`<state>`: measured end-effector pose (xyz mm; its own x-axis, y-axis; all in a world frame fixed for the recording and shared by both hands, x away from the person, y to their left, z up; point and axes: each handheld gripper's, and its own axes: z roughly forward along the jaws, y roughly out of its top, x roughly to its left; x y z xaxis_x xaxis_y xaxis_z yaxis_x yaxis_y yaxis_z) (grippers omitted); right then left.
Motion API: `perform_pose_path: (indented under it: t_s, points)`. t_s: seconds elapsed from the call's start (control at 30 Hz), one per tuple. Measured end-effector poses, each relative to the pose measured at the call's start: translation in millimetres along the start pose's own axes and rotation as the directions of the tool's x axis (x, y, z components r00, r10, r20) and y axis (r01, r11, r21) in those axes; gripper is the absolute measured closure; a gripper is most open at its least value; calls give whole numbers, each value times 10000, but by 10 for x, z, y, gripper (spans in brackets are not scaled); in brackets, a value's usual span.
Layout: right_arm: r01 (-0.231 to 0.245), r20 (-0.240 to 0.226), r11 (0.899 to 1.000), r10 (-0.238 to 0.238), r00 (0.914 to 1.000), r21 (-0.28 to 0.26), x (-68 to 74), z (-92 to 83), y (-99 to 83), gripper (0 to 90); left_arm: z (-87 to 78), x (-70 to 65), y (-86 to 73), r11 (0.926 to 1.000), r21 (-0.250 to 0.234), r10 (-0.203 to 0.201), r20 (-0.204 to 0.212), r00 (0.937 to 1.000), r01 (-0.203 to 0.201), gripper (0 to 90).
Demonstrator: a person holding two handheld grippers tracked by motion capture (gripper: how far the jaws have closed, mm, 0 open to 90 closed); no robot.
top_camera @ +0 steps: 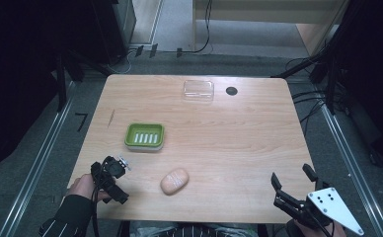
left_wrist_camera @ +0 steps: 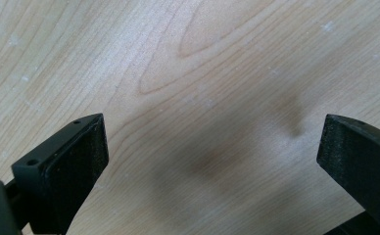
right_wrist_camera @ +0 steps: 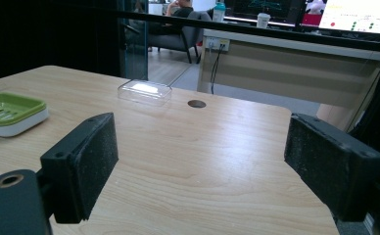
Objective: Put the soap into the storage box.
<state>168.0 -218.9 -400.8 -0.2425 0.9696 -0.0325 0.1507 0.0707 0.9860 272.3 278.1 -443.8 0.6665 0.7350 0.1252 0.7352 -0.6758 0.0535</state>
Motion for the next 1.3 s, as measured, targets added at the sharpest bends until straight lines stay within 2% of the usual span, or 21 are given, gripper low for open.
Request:
perform_pose_path:
  t_s: [0.27, 0.4, 0.8, 1.3]
  points:
    - [32, -26, 10000, -32, 10000, 5, 14, 2, 4, 133, -8, -8, -6, 10000, -87, 38, 65, 10000, -37, 0]
    - [73, -31, 10000, -73, 10000, 11, 18, 5, 5, 133, -13, -28, 0, 9996, -270, 79, 196, 9998, -73, 0]
    - [31, -25, 10000, -31, 10000, 7, 6, 3, 2, 133, -56, -64, 43, 9980, -591, 223, 236, 9995, -209, 0]
    - [65, -21, 10000, -65, 10000, 40, 12, 14, 4, 132, -130, -157, 129, 9914, -1239, 458, 370, 9983, -409, 0]
